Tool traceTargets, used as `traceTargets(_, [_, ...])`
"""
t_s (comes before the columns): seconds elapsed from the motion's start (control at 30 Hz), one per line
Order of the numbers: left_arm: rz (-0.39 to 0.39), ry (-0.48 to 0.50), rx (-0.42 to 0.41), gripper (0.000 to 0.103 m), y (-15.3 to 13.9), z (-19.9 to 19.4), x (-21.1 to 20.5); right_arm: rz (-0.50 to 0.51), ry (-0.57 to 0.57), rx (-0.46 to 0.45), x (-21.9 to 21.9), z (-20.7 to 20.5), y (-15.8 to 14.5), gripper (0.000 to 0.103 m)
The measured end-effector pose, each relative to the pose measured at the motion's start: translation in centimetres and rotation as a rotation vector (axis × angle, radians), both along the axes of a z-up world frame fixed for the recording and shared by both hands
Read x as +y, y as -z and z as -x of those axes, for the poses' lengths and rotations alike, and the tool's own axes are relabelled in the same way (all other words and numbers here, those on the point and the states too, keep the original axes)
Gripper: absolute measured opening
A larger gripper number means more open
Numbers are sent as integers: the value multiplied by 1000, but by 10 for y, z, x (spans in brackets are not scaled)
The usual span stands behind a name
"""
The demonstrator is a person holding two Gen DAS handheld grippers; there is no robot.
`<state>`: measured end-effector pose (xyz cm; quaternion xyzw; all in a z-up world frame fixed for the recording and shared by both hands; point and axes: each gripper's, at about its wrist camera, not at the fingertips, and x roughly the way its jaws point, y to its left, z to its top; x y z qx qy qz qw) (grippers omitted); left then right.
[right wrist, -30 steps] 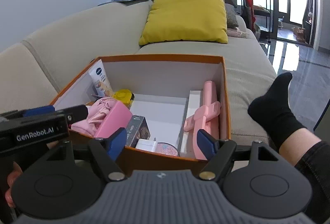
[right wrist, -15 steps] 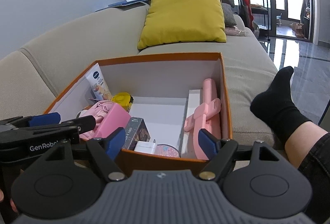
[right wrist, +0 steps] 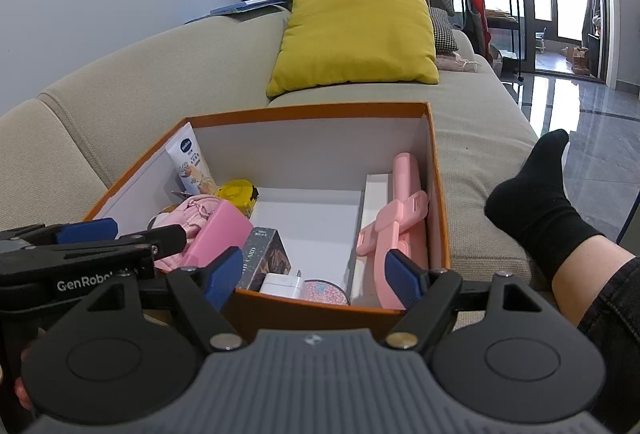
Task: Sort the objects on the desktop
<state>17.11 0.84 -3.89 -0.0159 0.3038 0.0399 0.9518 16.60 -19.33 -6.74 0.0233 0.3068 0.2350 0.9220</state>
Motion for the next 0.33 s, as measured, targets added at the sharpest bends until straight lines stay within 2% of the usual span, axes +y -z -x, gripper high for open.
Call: traceTargets(0.33, [10, 1, 3, 89, 0, 0, 0, 0, 1, 0, 0, 0, 0, 79])
